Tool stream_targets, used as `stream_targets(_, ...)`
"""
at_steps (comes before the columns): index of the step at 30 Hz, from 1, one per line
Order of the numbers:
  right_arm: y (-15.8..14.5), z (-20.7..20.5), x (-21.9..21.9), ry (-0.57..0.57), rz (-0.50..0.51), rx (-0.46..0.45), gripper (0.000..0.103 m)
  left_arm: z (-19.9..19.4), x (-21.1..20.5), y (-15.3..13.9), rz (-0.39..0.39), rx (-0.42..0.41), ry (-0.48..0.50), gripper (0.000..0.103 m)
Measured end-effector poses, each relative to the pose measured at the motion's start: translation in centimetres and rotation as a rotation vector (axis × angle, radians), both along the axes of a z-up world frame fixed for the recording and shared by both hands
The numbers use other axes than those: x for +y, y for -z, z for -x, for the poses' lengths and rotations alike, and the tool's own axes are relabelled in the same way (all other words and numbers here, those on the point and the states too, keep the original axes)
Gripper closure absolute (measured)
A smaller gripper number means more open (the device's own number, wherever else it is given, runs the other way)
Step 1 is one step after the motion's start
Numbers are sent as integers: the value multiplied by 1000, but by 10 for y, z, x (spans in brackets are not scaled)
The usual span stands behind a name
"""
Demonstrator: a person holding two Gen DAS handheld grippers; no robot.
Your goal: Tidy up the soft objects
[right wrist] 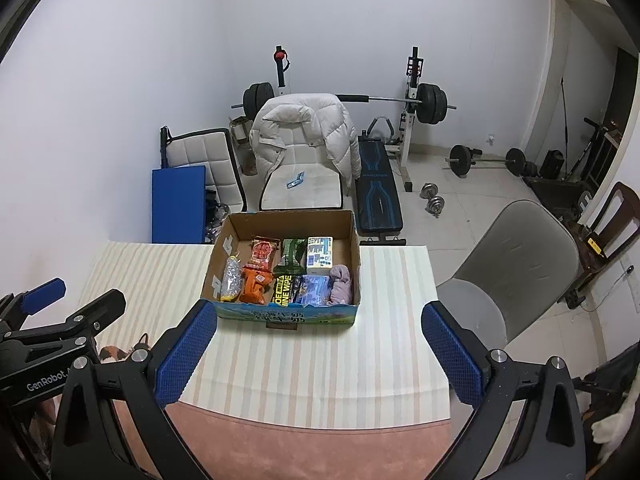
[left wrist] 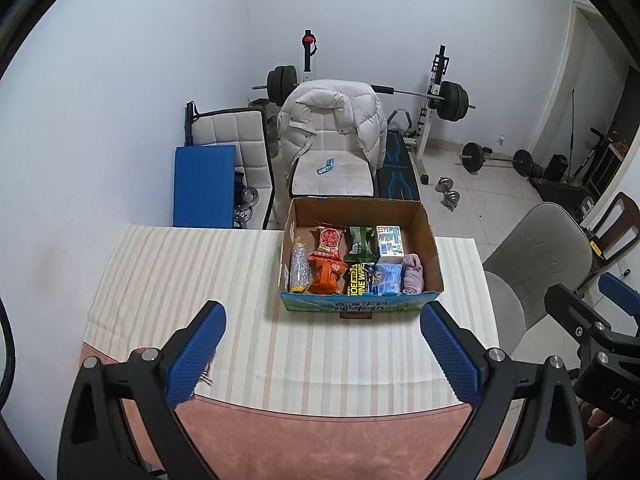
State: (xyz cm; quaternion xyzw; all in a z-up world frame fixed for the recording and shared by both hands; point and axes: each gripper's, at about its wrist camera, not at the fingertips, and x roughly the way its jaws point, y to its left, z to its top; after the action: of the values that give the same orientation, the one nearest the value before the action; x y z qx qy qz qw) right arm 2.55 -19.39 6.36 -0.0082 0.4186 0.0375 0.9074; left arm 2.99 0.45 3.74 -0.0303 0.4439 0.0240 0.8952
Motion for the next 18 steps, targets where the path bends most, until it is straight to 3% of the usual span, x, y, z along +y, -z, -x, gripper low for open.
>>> stream_targets(18, -6, 11, -1, 30, 4, -20, 0, 1, 0, -5, 2, -11, 5, 3)
